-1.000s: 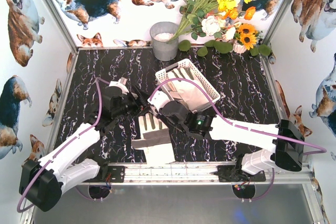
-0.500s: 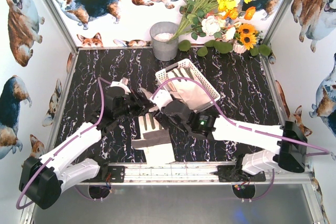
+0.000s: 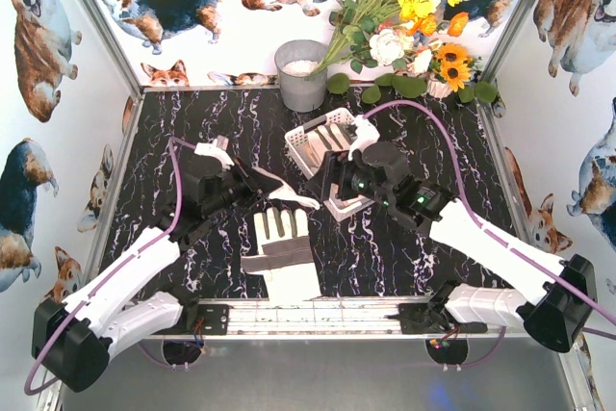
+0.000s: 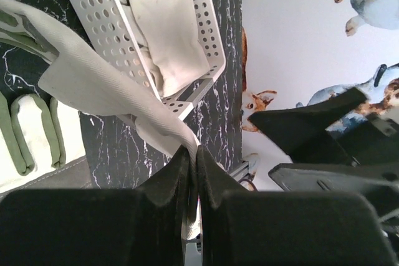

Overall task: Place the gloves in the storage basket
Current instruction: Pair the glove with the glove.

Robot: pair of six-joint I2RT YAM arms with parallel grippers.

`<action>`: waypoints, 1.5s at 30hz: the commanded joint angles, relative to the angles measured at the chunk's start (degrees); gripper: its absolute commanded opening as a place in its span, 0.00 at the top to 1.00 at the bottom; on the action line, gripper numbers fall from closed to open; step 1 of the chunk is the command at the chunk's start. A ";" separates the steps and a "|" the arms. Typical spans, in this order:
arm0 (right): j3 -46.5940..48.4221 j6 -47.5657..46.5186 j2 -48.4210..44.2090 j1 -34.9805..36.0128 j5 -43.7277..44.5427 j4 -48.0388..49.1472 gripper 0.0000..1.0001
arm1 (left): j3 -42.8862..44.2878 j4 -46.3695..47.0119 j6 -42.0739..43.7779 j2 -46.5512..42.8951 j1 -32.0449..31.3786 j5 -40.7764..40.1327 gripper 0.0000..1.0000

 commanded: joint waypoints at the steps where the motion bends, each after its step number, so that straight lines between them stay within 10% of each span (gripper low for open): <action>1: -2.50 23.54 -0.30 -4.89 -11.62 2.14 0.24 | 0.70 3.89 0.14 -2.99 -0.35 -1.70 1.00; 21: -16.48 71.29 2.88 -9.06 -16.34 33.60 0.22 | -4.68 17.82 -0.89 -8.50 -0.37 -2.74 1.00; 41: -15.03 77.93 9.77 -8.27 -22.05 43.02 0.32 | -6.16 17.53 -0.61 -9.50 -0.54 -1.08 1.00; 45: -15.41 78.34 10.07 -8.27 -22.13 44.58 0.57 | -6.38 15.66 -0.44 -10.35 -0.54 -1.18 1.00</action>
